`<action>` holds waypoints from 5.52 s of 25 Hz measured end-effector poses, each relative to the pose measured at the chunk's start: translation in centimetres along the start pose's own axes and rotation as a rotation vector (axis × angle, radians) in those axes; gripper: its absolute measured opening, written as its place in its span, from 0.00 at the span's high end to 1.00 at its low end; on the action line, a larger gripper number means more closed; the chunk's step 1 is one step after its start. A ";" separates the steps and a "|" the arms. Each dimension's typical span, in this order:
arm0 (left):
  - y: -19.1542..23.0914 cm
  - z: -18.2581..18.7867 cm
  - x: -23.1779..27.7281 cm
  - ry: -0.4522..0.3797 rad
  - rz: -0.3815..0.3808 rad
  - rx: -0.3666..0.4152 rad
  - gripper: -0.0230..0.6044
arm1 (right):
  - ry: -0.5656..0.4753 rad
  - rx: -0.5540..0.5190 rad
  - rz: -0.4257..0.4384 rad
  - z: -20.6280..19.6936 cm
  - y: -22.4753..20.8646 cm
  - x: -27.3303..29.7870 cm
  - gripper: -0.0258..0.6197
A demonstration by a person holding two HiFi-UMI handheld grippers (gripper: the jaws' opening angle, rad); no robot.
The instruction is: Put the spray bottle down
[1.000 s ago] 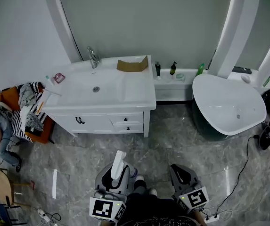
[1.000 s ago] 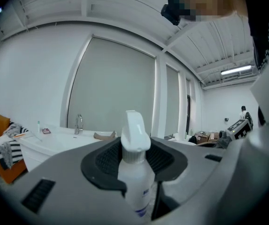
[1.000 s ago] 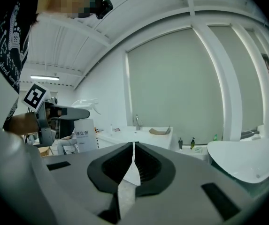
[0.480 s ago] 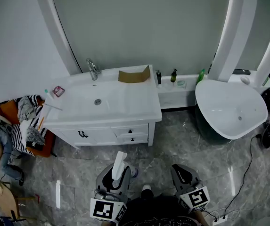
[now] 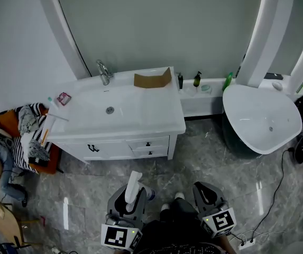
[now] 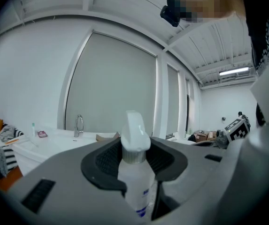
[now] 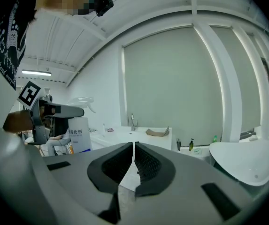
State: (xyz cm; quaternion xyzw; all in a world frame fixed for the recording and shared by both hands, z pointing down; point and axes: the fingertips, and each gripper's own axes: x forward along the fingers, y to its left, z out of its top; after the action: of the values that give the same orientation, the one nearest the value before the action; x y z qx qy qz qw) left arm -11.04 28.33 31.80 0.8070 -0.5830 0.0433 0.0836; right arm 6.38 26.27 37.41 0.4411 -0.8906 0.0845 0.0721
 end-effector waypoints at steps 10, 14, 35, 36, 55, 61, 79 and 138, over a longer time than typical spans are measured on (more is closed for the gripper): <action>1.4 0.6 4.5 0.022 0.050 -0.016 0.72 | -0.008 -0.010 0.043 1.9 -3.2 5.4 0.92; 1.6 1.3 6.8 0.005 0.066 -0.018 0.72 | -0.042 -0.056 0.022 3.2 -6.0 7.5 0.92; -0.5 3.7 16.6 -0.107 0.092 -0.008 0.72 | -0.094 -0.091 0.052 5.8 -14.4 12.5 0.92; -0.5 3.7 16.8 -0.111 0.093 -0.008 0.72 | -0.091 -0.089 0.053 5.7 -14.6 12.6 0.92; 5.7 5.0 22.6 -0.085 0.024 0.001 0.72 | -0.055 -0.037 0.054 6.9 -14.2 20.6 0.92; 9.7 7.5 25.2 -0.126 0.014 -0.019 0.72 | -0.058 -0.044 0.026 9.2 -14.5 25.1 0.92; 17.1 6.4 25.9 -0.074 0.045 -0.027 0.72 | 0.012 -0.032 -0.039 8.2 -14.2 30.1 0.92; 17.0 3.2 50.7 -0.022 -0.079 0.046 0.72 | 0.029 -0.010 0.100 9.3 -26.2 40.0 0.92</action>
State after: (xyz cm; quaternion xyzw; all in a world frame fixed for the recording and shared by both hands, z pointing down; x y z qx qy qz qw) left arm -11.16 -24.82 38.54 0.8314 -0.5506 0.0446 0.0602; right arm 2.76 -22.25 38.75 0.3944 -0.9108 0.0901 0.0829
